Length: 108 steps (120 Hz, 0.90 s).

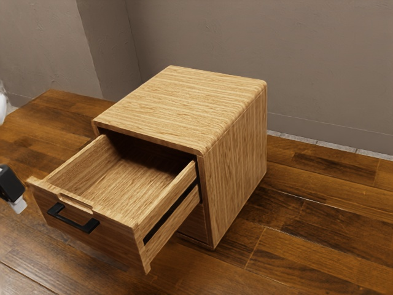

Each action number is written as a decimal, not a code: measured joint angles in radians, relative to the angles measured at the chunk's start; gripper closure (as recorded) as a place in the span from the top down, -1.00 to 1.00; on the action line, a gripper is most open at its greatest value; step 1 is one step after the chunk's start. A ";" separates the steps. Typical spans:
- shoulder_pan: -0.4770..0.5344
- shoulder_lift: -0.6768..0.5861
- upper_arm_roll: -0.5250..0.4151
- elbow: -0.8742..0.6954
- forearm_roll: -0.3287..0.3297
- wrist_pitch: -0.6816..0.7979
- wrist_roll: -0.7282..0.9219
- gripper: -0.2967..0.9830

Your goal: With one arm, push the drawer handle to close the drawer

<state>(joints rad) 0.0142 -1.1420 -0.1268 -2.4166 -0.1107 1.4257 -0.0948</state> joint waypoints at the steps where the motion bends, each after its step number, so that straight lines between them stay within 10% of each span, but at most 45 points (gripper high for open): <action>1: 0.000 -0.012 -0.001 -0.010 -0.004 -0.005 -0.002 0.36; 49: 0.002 -0.090 -0.098 -0.217 -0.146 -0.072 -0.119 -0.25; 108: 0.004 0.150 -0.090 -0.222 -0.118 0.119 -0.200 -0.55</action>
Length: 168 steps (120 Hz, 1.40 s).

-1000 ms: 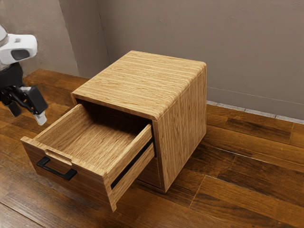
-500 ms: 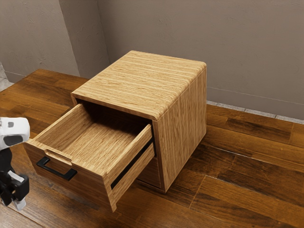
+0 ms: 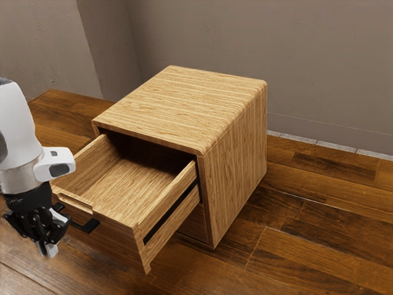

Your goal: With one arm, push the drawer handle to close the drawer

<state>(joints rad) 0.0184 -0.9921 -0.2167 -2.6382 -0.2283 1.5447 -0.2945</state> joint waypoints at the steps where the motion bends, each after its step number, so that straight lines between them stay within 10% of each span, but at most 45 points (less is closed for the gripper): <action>1: 0.000 0.005 0.000 0.001 0.001 0.005 -0.001 -0.55; 149: 0.000 0.691 0.052 0.459 0.189 0.415 -0.025 -0.56; 168: -0.001 0.544 0.020 0.448 0.119 0.302 -0.046 -0.10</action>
<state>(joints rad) 0.0176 -0.4477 -0.1968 -2.1901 -0.1091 1.8472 -0.3408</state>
